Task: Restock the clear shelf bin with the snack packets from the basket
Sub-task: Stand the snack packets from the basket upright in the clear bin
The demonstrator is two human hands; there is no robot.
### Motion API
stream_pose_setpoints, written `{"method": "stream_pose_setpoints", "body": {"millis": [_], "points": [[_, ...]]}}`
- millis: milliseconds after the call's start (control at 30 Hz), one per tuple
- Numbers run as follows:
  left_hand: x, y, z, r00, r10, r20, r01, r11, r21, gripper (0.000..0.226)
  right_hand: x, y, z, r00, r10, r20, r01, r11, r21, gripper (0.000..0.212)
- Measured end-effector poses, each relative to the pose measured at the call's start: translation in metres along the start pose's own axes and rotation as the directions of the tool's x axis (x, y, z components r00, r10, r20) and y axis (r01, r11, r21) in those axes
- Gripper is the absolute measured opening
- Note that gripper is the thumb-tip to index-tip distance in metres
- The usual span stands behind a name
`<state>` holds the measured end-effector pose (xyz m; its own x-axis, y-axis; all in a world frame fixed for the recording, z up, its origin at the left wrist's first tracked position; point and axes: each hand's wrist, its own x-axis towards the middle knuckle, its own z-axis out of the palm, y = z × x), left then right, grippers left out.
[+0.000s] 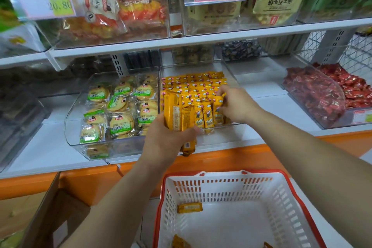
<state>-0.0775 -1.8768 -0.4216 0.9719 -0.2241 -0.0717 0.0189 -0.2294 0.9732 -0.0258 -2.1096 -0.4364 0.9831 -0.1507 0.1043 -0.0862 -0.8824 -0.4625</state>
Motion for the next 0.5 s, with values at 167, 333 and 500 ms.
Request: {"method": "stream_pose_setpoints", "body": {"millis": [167, 333, 500], "points": [[0.001, 0.000, -0.001, 0.999, 0.016, 0.040, -0.015, 1.000, -0.020, 0.037, 0.012, 0.009, 0.024, 0.994, 0.096, 0.051, -0.094, 0.995, -0.046, 0.037], [0.001, -0.001, 0.000, 0.997, 0.018, 0.068, -0.016, 1.000, -0.026, 0.038, 0.000, 0.001, 0.016, 0.995, 0.089, 0.043, -0.085, 0.992, -0.093, 0.060], [-0.005, 0.000, 0.008, 0.990, 0.001, 0.138, 0.004, 0.999, -0.042, 0.037, -0.058, -0.013, -0.019, 0.984, -0.073, -0.160, 0.094, 0.987, 0.129, 0.030]]}}
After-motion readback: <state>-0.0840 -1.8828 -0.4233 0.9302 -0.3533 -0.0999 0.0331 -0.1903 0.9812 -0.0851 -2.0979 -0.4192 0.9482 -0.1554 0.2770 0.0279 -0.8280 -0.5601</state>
